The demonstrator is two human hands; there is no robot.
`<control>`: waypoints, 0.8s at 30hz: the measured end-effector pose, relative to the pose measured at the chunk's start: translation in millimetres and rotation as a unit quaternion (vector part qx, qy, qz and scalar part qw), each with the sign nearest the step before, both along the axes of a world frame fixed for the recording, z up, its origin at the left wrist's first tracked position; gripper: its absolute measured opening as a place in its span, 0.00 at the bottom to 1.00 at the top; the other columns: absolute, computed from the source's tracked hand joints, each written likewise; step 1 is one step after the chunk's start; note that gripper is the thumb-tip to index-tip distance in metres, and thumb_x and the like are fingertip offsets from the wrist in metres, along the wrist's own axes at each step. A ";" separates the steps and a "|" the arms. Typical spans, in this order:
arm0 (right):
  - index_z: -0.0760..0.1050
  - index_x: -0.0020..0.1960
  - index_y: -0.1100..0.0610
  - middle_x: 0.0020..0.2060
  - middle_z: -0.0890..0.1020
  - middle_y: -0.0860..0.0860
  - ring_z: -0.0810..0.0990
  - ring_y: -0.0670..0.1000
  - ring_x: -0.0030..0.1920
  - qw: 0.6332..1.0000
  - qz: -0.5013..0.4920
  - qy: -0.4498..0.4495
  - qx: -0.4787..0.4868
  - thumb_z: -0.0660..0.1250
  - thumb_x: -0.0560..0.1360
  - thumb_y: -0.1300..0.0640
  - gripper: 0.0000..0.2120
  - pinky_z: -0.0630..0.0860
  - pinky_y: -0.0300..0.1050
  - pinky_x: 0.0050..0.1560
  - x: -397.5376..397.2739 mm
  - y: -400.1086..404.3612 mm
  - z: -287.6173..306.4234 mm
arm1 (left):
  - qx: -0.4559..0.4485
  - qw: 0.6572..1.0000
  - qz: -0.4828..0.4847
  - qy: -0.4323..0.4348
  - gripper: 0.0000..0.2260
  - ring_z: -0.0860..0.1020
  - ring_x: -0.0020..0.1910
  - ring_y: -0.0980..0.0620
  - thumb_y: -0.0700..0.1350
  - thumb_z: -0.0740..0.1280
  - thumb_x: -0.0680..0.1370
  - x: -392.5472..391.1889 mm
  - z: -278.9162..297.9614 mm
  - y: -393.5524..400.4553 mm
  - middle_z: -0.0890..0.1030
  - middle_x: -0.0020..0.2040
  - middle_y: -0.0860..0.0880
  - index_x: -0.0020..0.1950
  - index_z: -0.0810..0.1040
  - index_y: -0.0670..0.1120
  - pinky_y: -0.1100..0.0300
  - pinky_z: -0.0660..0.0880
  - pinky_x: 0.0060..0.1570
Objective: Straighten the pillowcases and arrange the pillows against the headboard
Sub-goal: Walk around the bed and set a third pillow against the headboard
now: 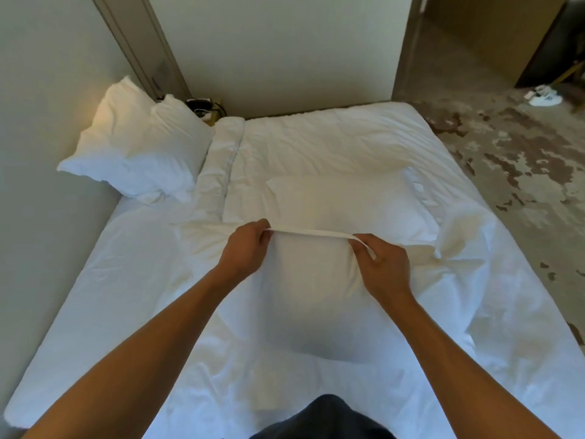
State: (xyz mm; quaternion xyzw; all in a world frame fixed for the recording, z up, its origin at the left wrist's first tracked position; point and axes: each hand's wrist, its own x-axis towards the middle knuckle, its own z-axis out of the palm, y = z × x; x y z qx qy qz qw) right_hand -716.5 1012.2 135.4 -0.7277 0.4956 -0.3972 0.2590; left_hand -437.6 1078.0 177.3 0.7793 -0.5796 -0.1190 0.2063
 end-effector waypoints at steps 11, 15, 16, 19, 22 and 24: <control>0.86 0.54 0.51 0.43 0.80 0.45 0.80 0.49 0.45 0.997 0.023 0.010 -0.077 0.67 0.83 0.49 0.10 0.74 0.43 0.45 173.6 -2.4 73.3 | -0.139 0.986 0.092 -0.023 0.09 0.74 0.36 0.52 0.44 0.61 0.85 125.4 83.9 75.3 0.76 0.38 0.52 0.45 0.75 0.47 0.65 0.66 0.34; 0.86 0.51 0.53 0.43 0.77 0.46 0.74 0.50 0.45 0.990 0.028 0.100 -0.097 0.69 0.82 0.48 0.11 0.71 0.47 0.46 236.9 22.5 50.2 | -0.121 0.983 0.133 -0.021 0.10 0.75 0.36 0.49 0.43 0.61 0.84 182.8 57.7 114.5 0.77 0.37 0.50 0.43 0.76 0.45 0.59 0.66 0.33; 0.86 0.51 0.53 0.44 0.78 0.46 0.74 0.50 0.46 0.988 0.041 0.118 -0.086 0.69 0.82 0.48 0.10 0.72 0.46 0.45 253.2 30.9 39.3 | -0.105 0.984 0.147 -0.015 0.10 0.76 0.37 0.47 0.43 0.61 0.83 198.5 44.1 125.5 0.78 0.37 0.48 0.43 0.76 0.44 0.56 0.68 0.34; 0.85 0.54 0.54 0.47 0.80 0.48 0.80 0.54 0.45 0.978 0.102 0.179 -0.018 0.67 0.84 0.49 0.12 0.75 0.48 0.48 300.9 57.8 -3.7 | -0.028 0.981 0.192 0.010 0.10 0.78 0.41 0.43 0.43 0.61 0.82 240.1 -9.8 162.0 0.77 0.39 0.47 0.43 0.76 0.44 0.54 0.68 0.36; 0.84 0.52 0.54 0.47 0.84 0.50 0.83 0.57 0.45 0.952 0.146 0.271 0.007 0.62 0.86 0.48 0.14 0.71 0.51 0.63 343.2 87.2 -50.1 | 0.059 0.971 0.227 0.047 0.09 0.80 0.47 0.42 0.46 0.60 0.83 270.8 -70.6 202.2 0.79 0.45 0.46 0.50 0.79 0.46 0.54 0.72 0.41; 0.81 0.48 0.53 0.42 0.84 0.50 0.83 0.55 0.45 0.940 0.172 0.296 0.004 0.59 0.87 0.50 0.15 0.64 0.51 0.76 367.9 103.9 -74.0 | 0.086 0.960 0.256 0.081 0.10 0.81 0.50 0.41 0.49 0.60 0.84 287.9 -102.4 225.0 0.80 0.49 0.45 0.54 0.80 0.47 0.54 0.73 0.43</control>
